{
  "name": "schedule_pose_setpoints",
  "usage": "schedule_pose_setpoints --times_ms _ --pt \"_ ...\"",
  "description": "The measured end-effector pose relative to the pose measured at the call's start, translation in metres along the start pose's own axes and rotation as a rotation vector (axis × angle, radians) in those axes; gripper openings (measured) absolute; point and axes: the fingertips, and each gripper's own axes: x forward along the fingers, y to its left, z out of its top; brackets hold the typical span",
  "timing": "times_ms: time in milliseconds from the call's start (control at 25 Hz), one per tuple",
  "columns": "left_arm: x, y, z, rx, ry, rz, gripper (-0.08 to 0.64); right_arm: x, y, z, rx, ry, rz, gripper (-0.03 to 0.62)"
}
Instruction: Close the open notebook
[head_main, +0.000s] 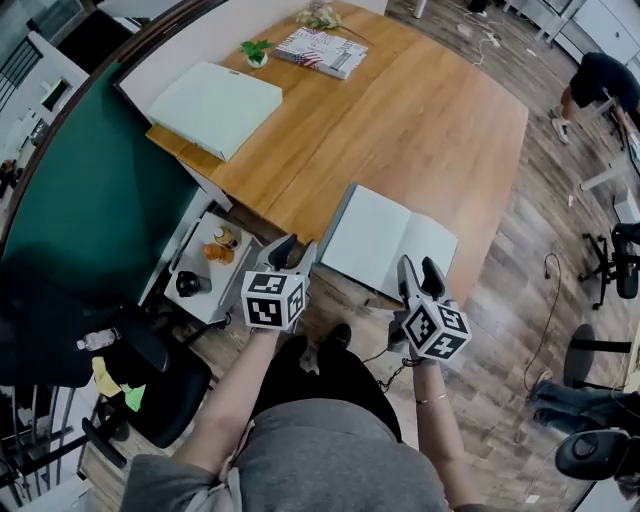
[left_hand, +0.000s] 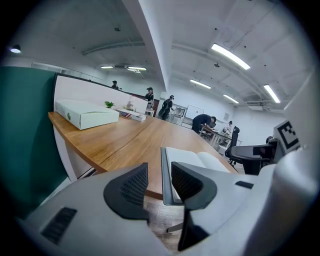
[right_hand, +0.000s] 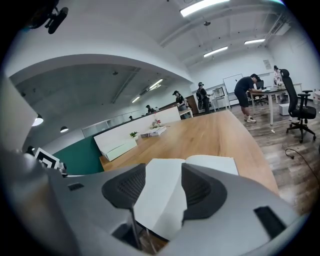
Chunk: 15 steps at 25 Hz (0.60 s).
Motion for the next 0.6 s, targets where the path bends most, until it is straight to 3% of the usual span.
schedule_pose_setpoints --times_ms 600 --pt "0.009 -0.004 -0.047 -0.153 0.085 0.039 0.153 0.027 0.009 -0.019 -0.034 0.102 0.098 0.212"
